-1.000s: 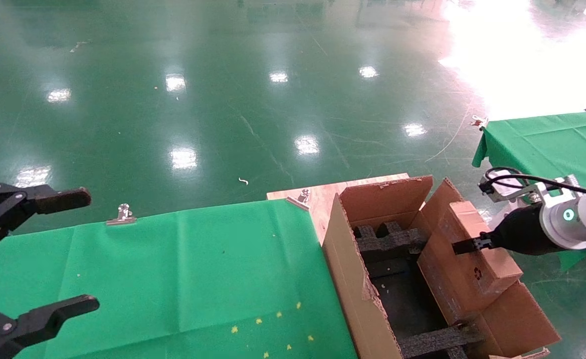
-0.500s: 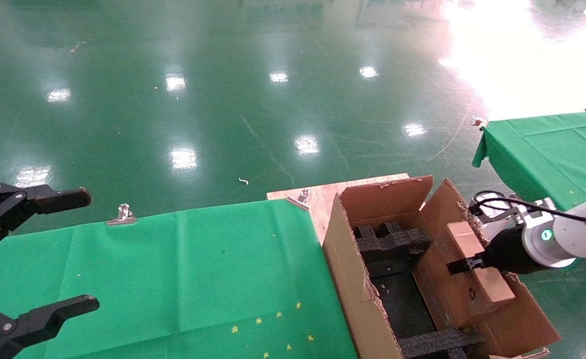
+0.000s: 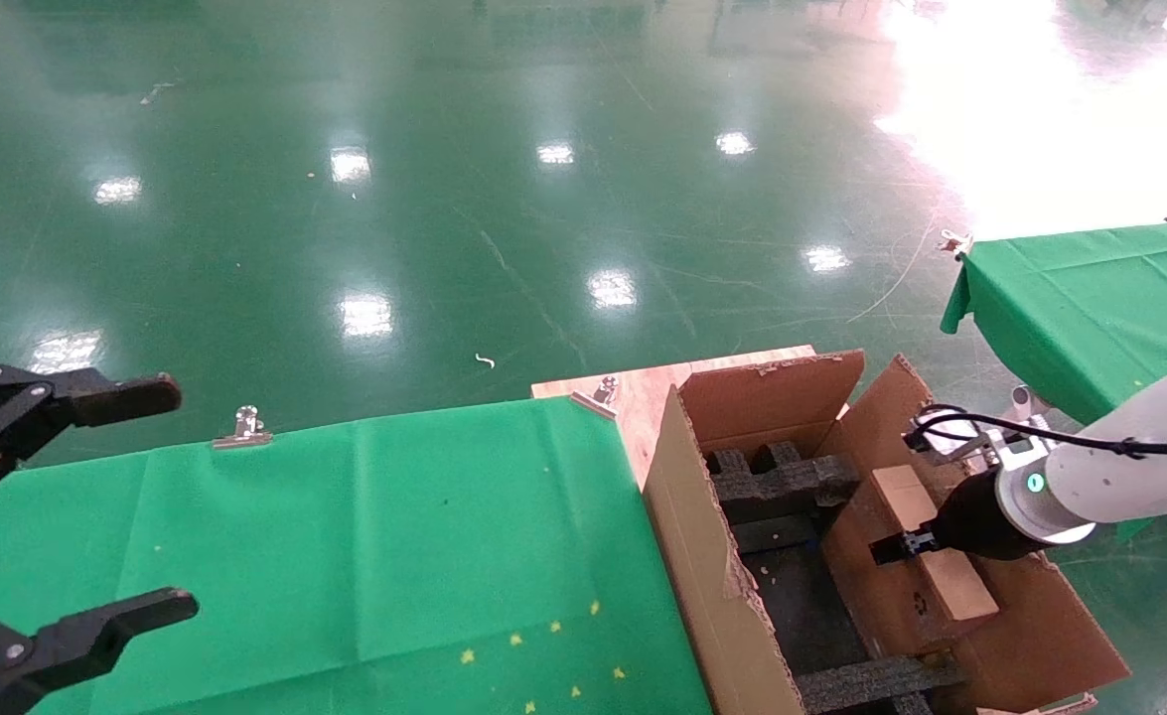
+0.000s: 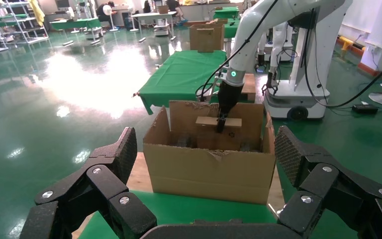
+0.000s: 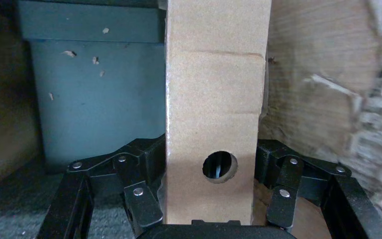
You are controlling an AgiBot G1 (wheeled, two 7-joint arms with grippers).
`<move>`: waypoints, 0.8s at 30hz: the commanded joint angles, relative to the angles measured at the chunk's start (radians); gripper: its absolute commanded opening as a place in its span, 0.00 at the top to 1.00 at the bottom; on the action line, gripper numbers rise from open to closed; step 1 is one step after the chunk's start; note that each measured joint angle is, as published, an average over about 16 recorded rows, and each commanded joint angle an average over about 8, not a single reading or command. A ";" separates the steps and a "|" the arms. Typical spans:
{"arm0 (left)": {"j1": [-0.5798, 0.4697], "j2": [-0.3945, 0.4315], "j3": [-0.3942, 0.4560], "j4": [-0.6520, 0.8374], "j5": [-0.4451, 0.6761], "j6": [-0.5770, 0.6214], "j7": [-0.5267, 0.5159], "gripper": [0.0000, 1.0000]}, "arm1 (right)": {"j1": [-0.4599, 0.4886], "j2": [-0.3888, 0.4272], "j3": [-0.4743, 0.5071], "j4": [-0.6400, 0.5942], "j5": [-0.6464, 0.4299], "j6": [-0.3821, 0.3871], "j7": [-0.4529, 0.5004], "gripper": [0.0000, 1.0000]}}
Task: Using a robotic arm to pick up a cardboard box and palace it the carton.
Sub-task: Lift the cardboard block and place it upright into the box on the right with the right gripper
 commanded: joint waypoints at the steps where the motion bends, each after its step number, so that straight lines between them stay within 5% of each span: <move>1: 0.000 0.000 0.000 0.000 0.000 0.000 0.000 0.00 | -0.020 -0.016 0.005 -0.029 0.017 0.003 -0.018 1.00; 20: 0.000 0.000 0.000 0.000 0.000 0.000 0.000 0.00 | -0.135 -0.126 0.047 -0.236 0.128 -0.031 -0.156 1.00; 22: 0.000 0.000 0.000 0.000 0.000 0.000 0.000 0.00 | -0.139 -0.132 0.050 -0.247 0.133 -0.037 -0.166 0.89; 24: 0.000 0.000 0.000 0.000 0.000 0.000 0.000 0.00 | -0.142 -0.138 0.053 -0.256 0.138 -0.044 -0.174 0.64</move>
